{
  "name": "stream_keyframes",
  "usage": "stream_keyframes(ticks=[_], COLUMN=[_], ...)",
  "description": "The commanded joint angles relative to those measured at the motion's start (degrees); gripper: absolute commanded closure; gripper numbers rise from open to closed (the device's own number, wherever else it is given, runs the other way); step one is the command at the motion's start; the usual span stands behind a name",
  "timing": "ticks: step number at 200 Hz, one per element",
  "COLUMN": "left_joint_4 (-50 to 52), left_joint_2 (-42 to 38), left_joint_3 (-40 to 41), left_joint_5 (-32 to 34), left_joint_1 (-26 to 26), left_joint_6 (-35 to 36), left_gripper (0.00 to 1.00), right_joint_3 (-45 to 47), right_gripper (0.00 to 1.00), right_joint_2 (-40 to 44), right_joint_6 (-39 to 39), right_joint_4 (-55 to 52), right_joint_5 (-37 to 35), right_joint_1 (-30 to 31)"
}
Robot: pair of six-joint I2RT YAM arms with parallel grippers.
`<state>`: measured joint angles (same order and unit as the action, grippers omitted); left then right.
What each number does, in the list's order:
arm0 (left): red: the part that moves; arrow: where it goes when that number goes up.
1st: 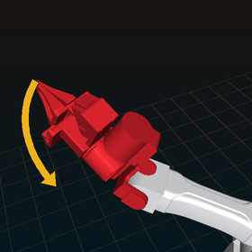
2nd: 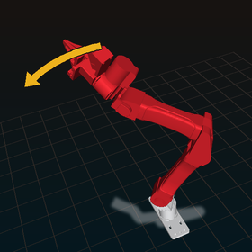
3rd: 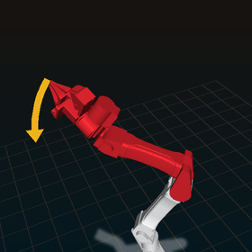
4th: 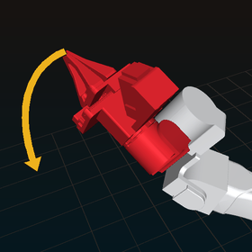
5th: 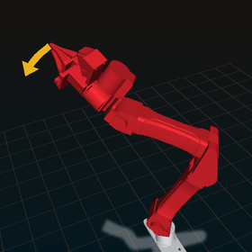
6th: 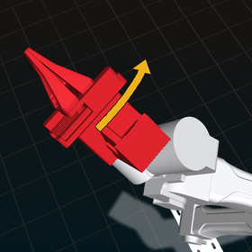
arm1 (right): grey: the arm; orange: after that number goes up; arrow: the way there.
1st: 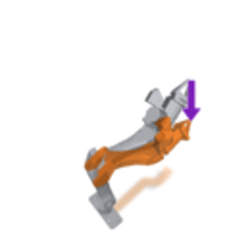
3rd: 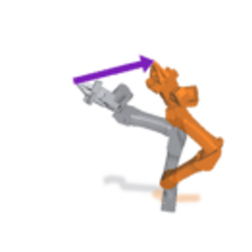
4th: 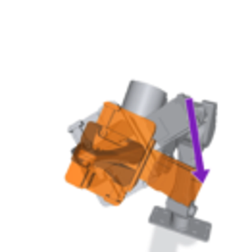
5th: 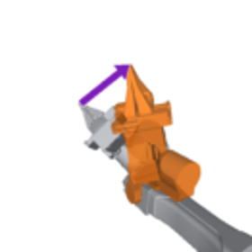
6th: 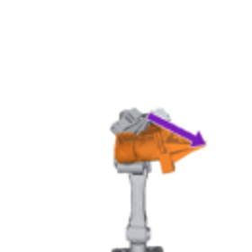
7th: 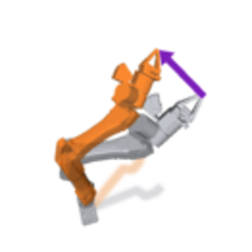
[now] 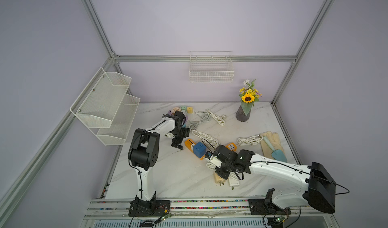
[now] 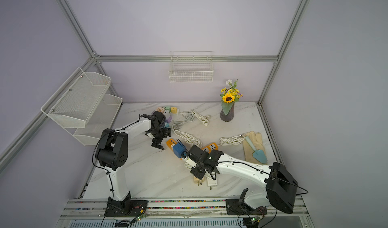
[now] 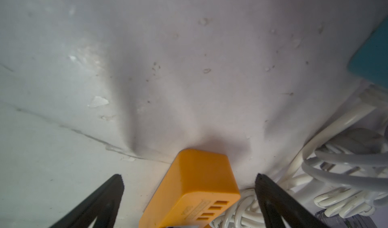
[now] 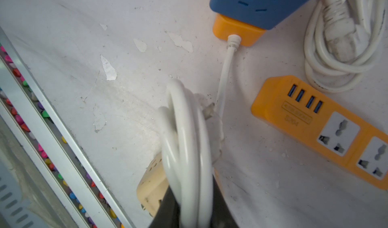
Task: Pull the plug off the socket
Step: Move the socket to the center of the board.
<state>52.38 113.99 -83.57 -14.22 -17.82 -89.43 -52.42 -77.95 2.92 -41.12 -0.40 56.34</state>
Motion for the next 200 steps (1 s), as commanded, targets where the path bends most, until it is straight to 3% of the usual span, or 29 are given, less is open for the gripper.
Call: stream_keyframes(ticks=[1,54,136,200], left_joint_4=[0.62,0.62,1.5,-1.64], left_joint_2=[0.67,3.05,-3.92,-12.12], left_joint_3=[-1.4,-3.2,7.66,19.29], left_joint_5=[-1.51,-0.42,3.61,1.69], left_joint_1=[-1.87,-3.1,-3.18,-3.45], left_joint_6=[-0.31,0.74,-3.16,-10.2], left_gripper=[0.0,0.01,0.47,0.58], right_joint_3=[-0.29,0.14,-3.71,-7.19], right_gripper=[0.84,0.84,0.8,0.79], right_joint_2=[2.43,2.68,-0.04,-5.2], right_joint_6=[-1.42,-1.68,-2.36,-0.55], right_joint_4=[0.27,0.6,-3.86,-9.31], right_joint_5=[-0.68,-0.21,-2.26,-0.17], right_joint_1=[0.35,0.34,-4.43,-10.21])
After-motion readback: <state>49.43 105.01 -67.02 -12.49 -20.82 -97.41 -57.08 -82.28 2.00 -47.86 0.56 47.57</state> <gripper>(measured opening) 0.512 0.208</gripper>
